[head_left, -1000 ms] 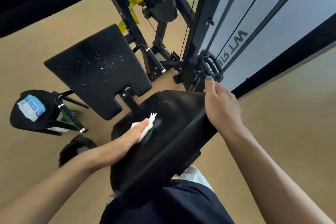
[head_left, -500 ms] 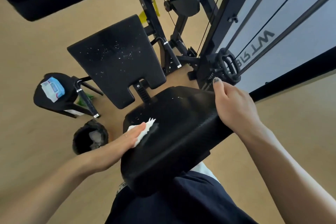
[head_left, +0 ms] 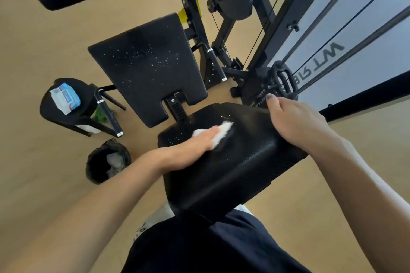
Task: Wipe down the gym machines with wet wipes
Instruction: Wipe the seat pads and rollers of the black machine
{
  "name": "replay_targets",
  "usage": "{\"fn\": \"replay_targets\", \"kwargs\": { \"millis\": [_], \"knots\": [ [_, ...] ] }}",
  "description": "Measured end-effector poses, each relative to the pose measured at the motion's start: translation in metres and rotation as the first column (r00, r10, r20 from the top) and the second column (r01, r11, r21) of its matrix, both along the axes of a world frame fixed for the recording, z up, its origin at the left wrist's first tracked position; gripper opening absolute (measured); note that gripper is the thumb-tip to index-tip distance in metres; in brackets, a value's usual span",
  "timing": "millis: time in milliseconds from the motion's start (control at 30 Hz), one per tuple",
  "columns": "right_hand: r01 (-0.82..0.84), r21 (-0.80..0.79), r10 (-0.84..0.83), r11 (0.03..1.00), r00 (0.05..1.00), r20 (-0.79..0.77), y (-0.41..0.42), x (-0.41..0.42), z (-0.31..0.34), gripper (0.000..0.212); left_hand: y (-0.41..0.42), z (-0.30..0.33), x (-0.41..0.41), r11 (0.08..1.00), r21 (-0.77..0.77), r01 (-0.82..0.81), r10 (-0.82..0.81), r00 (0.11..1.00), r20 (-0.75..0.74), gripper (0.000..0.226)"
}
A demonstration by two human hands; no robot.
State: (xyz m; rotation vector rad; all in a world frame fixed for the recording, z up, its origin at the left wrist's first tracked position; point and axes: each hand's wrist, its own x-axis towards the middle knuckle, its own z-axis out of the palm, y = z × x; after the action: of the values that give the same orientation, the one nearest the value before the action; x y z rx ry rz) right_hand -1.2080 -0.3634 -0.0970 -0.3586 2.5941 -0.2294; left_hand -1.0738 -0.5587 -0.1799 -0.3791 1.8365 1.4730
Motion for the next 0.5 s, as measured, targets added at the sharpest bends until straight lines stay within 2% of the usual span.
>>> {"fn": "replay_targets", "kwargs": {
  "millis": [100,167,233,300,367,433,500],
  "knots": [
    [-0.074,0.183,0.06,0.98,0.995,0.078,-0.023,-0.016,-0.01,0.073,-0.039,-0.019,0.034,0.991,-0.126,-0.053,0.067,0.992,0.11,0.058],
    [-0.097,0.243,0.072,0.965,0.991,0.108,-0.034,-0.021,-0.017,0.075,-0.038,-0.023,0.026,0.98,-0.188,-0.071,0.09,0.991,0.097,0.052],
    [-0.093,0.257,0.061,0.962,0.99,0.129,-0.038,-0.021,-0.023,0.07,-0.008,-0.009,-0.01,0.989,-0.125,-0.085,0.09,0.995,0.035,0.054],
    [-0.055,0.232,0.031,0.971,0.994,0.108,-0.037,-0.019,-0.027,0.062,0.031,0.012,-0.047,0.996,0.003,-0.094,0.094,0.993,-0.071,0.049],
    [-0.017,0.202,0.003,0.979,0.998,0.07,-0.034,-0.023,-0.029,0.062,0.064,0.015,-0.08,0.996,0.086,-0.028,0.039,0.991,-0.131,0.04],
    [0.02,0.145,-0.026,0.989,0.999,0.043,-0.03,-0.028,-0.03,0.069,0.071,0.019,-0.093,0.995,0.101,-0.003,0.017,0.99,-0.143,0.038],
    [-0.014,0.114,0.01,0.993,0.999,0.038,-0.03,-0.029,-0.033,0.07,0.054,0.011,-0.078,0.993,0.119,-0.008,0.018,0.996,-0.086,0.055]
  ]
}}
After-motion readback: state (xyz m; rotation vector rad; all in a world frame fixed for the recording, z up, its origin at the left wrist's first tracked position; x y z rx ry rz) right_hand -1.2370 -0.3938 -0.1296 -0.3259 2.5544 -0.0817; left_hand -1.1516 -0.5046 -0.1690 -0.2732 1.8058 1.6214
